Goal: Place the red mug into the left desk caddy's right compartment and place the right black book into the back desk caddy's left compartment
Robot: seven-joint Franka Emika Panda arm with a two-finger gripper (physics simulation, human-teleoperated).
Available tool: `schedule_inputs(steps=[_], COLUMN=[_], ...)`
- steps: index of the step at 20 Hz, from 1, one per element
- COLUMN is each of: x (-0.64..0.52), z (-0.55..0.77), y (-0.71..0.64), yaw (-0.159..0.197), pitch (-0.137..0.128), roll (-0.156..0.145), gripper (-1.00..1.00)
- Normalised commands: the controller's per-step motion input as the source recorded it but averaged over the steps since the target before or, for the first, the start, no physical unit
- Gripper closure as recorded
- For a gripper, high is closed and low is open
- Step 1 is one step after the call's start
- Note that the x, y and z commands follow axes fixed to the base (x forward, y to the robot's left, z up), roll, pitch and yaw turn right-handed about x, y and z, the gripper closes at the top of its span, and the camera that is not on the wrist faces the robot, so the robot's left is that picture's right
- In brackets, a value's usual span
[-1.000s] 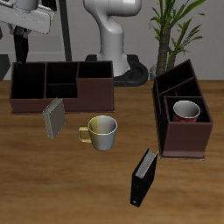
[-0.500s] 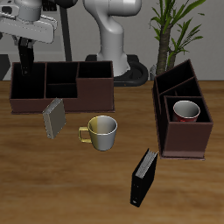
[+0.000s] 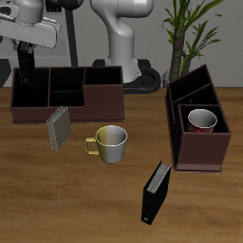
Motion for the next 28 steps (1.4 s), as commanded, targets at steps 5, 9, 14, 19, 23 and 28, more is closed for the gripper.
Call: schedule_inputs(steps=[5, 9, 14, 19, 23, 28], x=[-0.11, -0.07, -0.01, 0.08, -0.12, -0.17], z=[-0.07, -0.02, 0.03, -0.31, -0.09, 0.03], y=[0.00, 0.26, 0.12, 0.03, 0.08, 0.00], yaw=[-0.002, -0.002, -0.017, -0.018, 0.000, 0.003], pitch=[-0.168, -0.129, -0.064, 0.105, 0.059, 0.011], roll=[-0.009, 0.071, 0.030, 0.023, 0.016, 0.006], gripper=[1.00, 1.00, 1.00, 1.00, 1.00, 1.00])
